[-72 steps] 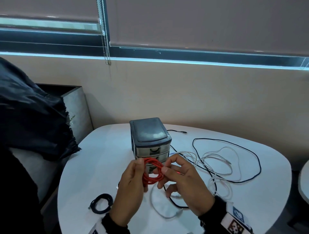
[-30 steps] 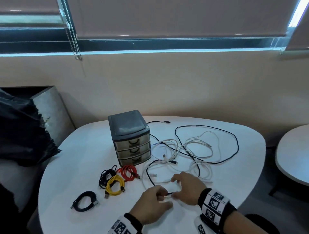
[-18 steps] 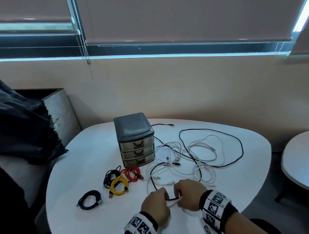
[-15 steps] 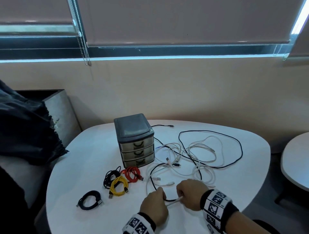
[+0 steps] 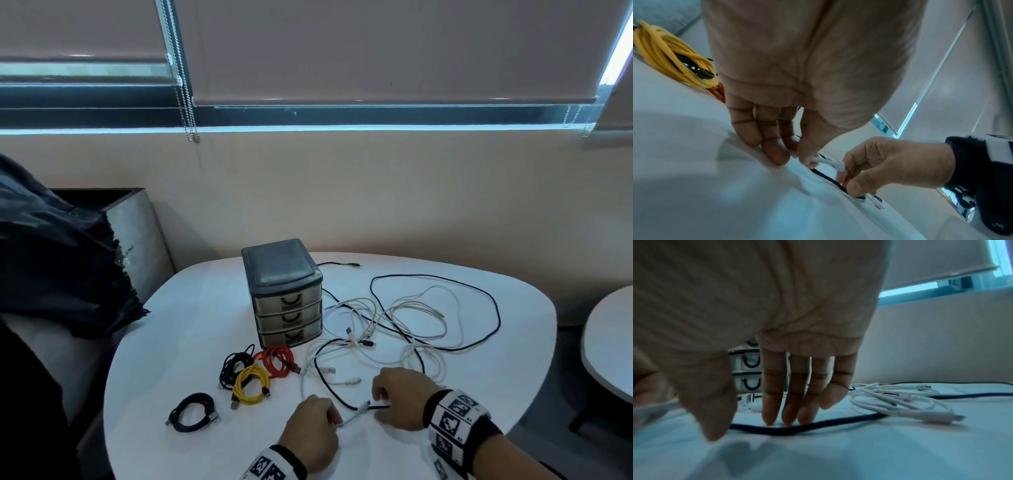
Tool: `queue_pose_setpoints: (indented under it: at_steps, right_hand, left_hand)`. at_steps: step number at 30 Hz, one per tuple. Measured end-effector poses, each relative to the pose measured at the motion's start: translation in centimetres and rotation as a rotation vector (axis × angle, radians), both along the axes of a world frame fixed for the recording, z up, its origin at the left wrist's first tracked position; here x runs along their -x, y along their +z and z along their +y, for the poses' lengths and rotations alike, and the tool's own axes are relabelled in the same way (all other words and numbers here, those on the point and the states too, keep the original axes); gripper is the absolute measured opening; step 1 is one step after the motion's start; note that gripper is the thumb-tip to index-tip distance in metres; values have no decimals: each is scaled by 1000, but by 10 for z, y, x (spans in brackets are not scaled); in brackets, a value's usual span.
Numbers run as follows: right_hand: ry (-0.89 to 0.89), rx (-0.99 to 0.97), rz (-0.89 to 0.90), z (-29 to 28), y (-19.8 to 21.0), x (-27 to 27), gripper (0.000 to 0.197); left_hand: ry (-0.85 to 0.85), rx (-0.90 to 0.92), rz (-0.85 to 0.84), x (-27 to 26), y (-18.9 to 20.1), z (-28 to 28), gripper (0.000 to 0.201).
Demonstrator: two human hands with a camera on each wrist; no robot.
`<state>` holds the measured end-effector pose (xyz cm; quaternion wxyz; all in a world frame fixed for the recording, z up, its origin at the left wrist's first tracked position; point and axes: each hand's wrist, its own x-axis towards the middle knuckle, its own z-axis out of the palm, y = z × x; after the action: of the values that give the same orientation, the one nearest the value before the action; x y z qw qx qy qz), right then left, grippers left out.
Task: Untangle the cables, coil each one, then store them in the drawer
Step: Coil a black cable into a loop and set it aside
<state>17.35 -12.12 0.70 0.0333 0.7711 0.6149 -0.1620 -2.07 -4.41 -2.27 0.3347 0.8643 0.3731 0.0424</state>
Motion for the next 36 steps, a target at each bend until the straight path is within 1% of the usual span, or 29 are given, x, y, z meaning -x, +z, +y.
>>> queue_pose_setpoints:
  at_steps: [1, 3, 5, 6, 8, 10, 11, 13, 14, 16, 17, 18, 19, 20, 21, 22, 24, 25, 28, 30, 31, 32, 33, 34, 36]
  right_hand:
    - [9, 18, -3, 0, -1, 2, 26]
    - [31, 36, -85, 2, -1, 9, 19]
    - [55, 61, -164, 4, 1, 17, 12]
    - [62, 67, -176, 5, 3, 19, 9]
    - [44, -4, -139, 9, 10, 17, 6]
    - [-42, -188, 22, 14, 23, 14, 7]
    - [-84, -302, 127, 17, 31, 11, 8]
    - [-136, -524, 287, 24, 56, 10, 10]
    - [-137, -637, 323, 27, 70, 9, 10]
    - [-80, -815, 363, 30, 96, 11, 5]
    - [-32, -860, 370, 30, 106, 14, 5]
    - [11, -877, 358, 29, 114, 18, 8]
    - [51, -878, 337, 28, 120, 23, 10]
    - [87, -883, 310, 27, 126, 28, 10]
    - [125, -901, 292, 26, 130, 34, 10]
    - [154, -928, 288, 25, 136, 40, 10]
    - [181, -1007, 319, 24, 145, 49, 10]
    - [173, -1065, 343, 24, 151, 53, 10]
    - [42, -1336, 454, 20, 172, 52, 12]
    - [-115, -1525, 506, 20, 185, 37, 15]
    - [-203, -1570, 506, 20, 188, 25, 15]
    - [-283, -1559, 496, 21, 188, 12, 14]
    - [-343, -1491, 480, 23, 184, 1, 14]
    - [-374, -1379, 455, 24, 176, -7, 13]
    - [-358, -1102, 415, 26, 154, -11, 11]
  left_hand:
    - [6, 9, 0, 0, 0, 1, 29]
    - [12, 17, 3, 1, 1, 1, 28]
    - [3, 34, 14, 1, 2, 3, 32]
    - [-3, 39, 15, 2, 2, 3, 33]
    - [-9, 42, -1, 2, 4, 3, 34]
    - [-19, 56, -69, -2, 5, 3, 33]
    - [-15, 79, -138, -6, 5, 2, 30]
    - [48, 153, -347, -15, 9, -3, 24]
    - [136, 161, -468, -19, 12, -6, 26]
    - [377, 74, -655, -24, 24, -7, 30]
    - [464, -5, -692, -25, 30, -5, 36]
    - [496, -78, -713, -25, 37, -2, 45]
    - [475, -123, -725, -24, 42, 2, 54]
    - [424, -141, -734, -25, 50, 4, 58]
    - [378, -133, -746, -26, 55, 8, 55]
    - [338, -102, -770, -27, 57, 12, 49]
    - [301, 39, -829, -27, 63, 18, 31]
    - [290, 119, -868, -26, 64, 20, 33]
    - [279, 263, -875, -17, 66, 25, 49]
    - [286, 294, -836, -8, 63, 27, 53]
    - [285, 288, -812, -3, 62, 28, 53]
    - [273, 279, -792, 1, 62, 28, 53]
    - [248, 275, -775, 3, 62, 27, 53]
    - [217, 283, -767, 5, 63, 26, 54]
    - [130, 319, -783, 9, 68, 19, 56]
